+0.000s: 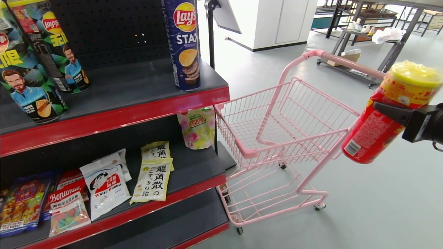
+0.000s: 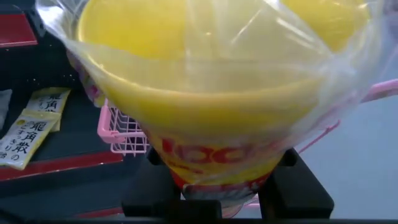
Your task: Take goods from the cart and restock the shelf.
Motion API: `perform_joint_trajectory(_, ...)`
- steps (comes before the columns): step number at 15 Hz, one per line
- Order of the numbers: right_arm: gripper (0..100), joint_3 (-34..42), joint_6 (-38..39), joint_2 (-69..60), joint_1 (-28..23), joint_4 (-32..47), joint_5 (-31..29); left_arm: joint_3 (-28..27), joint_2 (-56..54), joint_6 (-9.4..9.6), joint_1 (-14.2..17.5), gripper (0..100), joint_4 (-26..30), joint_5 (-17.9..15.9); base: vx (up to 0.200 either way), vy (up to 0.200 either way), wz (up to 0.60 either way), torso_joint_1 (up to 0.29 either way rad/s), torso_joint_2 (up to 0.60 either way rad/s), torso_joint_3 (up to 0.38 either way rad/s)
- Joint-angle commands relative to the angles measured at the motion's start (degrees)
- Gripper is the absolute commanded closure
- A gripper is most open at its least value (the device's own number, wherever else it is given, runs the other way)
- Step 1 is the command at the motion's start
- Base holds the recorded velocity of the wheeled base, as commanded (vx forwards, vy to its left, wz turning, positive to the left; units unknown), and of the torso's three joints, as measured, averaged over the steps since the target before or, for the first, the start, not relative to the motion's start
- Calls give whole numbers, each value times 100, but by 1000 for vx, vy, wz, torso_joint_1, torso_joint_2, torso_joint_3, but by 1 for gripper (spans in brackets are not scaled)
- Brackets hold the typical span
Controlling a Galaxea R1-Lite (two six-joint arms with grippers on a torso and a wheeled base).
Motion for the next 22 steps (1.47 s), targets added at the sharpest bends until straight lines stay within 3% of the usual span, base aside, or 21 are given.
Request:
perform_joint_trajectory(1,100,155,-69,-164,5,-18,4,-1,2,1,4,0,3,0,0,0,0,0,0,0)
perform_joint_trajectory(6,100,146,-236,-217,49,-18,30,-1,2,28,4,0,3,-9,0,0,0,58,-169,-111)
perform_joint_trajectory(15,100,234,-447,-322,146,-18,48,-45,11,168,4,0,-5,26,0,0,0,207,-549,-343)
perform_joint_trajectory(22,100,305,-553,-322,278,-27,39,-643,547,160,4,0,-5,-9,0,0,0,191,-451,-262)
